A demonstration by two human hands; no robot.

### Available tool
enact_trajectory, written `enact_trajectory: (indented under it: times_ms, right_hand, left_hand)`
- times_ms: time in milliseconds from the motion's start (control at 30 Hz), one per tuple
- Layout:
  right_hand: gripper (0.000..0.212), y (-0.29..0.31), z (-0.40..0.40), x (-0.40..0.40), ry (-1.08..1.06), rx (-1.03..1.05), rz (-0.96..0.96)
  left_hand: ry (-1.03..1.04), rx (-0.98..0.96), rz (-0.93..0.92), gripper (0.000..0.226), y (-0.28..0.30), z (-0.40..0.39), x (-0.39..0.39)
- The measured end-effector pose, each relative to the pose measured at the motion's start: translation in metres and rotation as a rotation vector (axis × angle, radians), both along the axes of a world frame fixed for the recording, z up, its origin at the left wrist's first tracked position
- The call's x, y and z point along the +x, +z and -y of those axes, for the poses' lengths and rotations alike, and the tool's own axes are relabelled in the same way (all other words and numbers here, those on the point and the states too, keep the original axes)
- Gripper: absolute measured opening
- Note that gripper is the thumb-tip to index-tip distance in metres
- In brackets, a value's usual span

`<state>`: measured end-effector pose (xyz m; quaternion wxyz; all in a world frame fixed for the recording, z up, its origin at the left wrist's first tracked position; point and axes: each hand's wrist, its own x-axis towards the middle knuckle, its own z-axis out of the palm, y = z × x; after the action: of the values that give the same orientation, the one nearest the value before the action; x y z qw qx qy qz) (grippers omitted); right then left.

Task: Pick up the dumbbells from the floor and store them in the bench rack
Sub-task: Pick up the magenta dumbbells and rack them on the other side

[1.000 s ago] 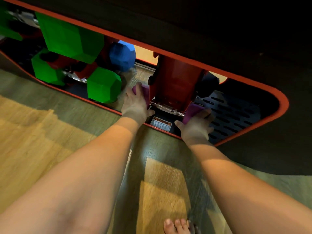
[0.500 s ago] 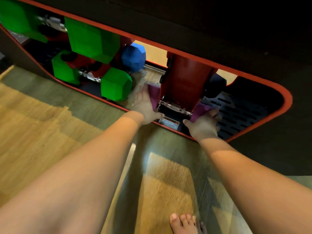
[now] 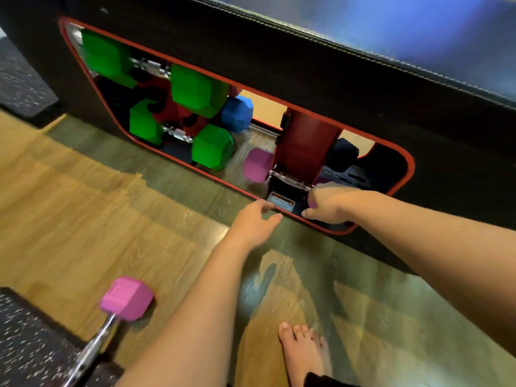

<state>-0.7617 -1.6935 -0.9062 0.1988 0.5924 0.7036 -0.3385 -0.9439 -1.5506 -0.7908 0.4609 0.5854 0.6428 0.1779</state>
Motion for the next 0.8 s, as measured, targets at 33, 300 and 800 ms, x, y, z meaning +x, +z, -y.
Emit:
enact_trajectory:
  times_ms: [33, 300, 800]
  right_hand:
    - [0.043, 0.032, -0.009, -0.009, 0.052, -0.045, -0.026]
    - [0.053, 0.171, -0.127, -0.009, 0.256, 0.001, 0.233]
    - [0.049, 0.172, -0.129, -0.043, 0.384, 0.079, 0.197]
  left_hand:
    - [0.019, -0.005, 0.022, 0.039, 0.001, 0.008, -0.002]
    - [-0.121, -0.126, -0.024, 0.043, 0.008, 0.037, -0.035]
    - [-0.05, -0.08, -0.088, 0.045, 0.032, 0.056, -0.072]
